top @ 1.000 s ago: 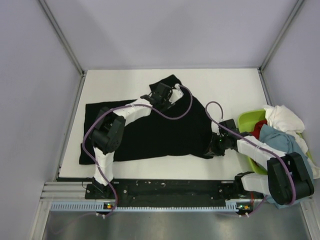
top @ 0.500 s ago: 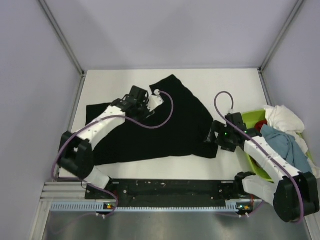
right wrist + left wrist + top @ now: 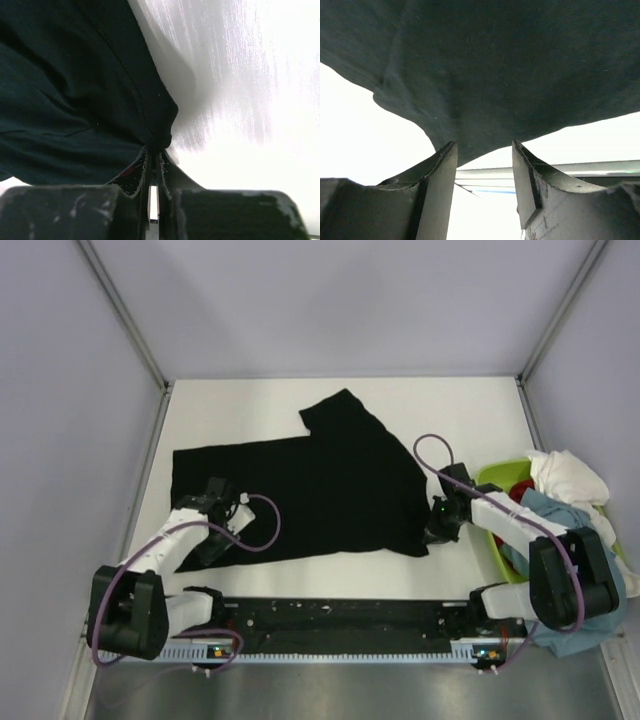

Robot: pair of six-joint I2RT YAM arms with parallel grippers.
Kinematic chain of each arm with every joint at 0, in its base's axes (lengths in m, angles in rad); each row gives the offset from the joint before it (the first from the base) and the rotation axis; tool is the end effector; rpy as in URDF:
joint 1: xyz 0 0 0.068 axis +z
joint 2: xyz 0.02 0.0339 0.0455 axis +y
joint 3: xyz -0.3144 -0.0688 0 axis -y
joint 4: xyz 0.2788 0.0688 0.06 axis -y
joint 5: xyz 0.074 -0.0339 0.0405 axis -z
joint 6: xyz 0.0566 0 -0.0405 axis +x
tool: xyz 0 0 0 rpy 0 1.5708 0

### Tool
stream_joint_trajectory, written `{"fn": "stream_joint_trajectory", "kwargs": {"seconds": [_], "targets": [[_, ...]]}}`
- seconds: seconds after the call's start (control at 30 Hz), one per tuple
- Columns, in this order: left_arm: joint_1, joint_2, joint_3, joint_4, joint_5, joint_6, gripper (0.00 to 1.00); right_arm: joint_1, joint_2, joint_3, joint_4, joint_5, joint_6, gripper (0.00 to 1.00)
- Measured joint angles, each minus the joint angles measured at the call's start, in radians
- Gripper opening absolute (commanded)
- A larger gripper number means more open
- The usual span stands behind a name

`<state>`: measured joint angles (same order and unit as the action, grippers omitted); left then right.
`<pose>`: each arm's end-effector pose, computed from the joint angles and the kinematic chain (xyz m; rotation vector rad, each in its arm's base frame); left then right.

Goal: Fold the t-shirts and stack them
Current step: Fold the flattened tshirt in 1/3 of the way

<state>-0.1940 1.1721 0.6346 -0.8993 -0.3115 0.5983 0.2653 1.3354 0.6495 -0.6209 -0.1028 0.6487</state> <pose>0.1851 -0.0187 0.1853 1.1404 2.8094 0.5072 0.2247 0.0671 0.1633 0.5394 2.8843 0.3074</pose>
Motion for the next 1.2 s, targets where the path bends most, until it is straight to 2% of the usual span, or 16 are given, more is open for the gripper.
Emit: {"fn": "stream_joint_trajectory", "kwargs": {"seconds": [0.17,0.27,0.43,0.6,0.77,0.8,0.9,0.93,1.0,1.07,1.2], "targets": [[0.081,0.084,-0.09,0.106,-0.061,0.034,0.51,-0.002,-0.095,-0.032,-0.019,0.005,0.018,0.0],[0.106,0.147,-0.092,0.123,-0.128,0.06,0.51,-0.011,-0.127,-0.038,-0.077,0.006,0.039,0.0],[0.13,0.161,-0.107,0.16,-0.18,0.115,0.51,-0.104,-0.166,-0.036,-0.216,0.006,0.07,0.0],[0.142,0.133,-0.111,0.163,-0.163,0.155,0.53,-0.217,-0.208,-0.01,-0.338,-0.009,0.08,0.0],[0.148,0.087,-0.093,0.128,-0.089,0.16,0.55,-0.225,-0.163,0.007,-0.399,-0.002,0.079,0.0],[0.148,0.079,-0.084,0.11,-0.071,0.158,0.56,-0.225,-0.158,0.008,-0.408,0.006,0.078,0.12],[0.148,0.063,-0.066,0.06,-0.046,0.149,0.56,-0.229,-0.148,0.015,-0.438,0.036,0.086,0.58],[0.148,0.056,-0.061,0.045,-0.043,0.145,0.56,-0.232,-0.148,0.018,-0.446,0.051,0.089,0.65],[0.149,0.042,-0.043,0.005,-0.043,0.133,0.56,-0.237,-0.148,0.031,-0.46,0.085,0.092,0.71],[0.15,0.038,0.001,-0.034,-0.031,0.122,0.56,-0.238,-0.15,0.063,-0.473,0.114,0.087,0.72],[0.157,0.053,0.211,-0.08,0.067,0.079,0.57,-0.224,-0.2,0.196,-0.411,0.128,0.024,0.78]]}}
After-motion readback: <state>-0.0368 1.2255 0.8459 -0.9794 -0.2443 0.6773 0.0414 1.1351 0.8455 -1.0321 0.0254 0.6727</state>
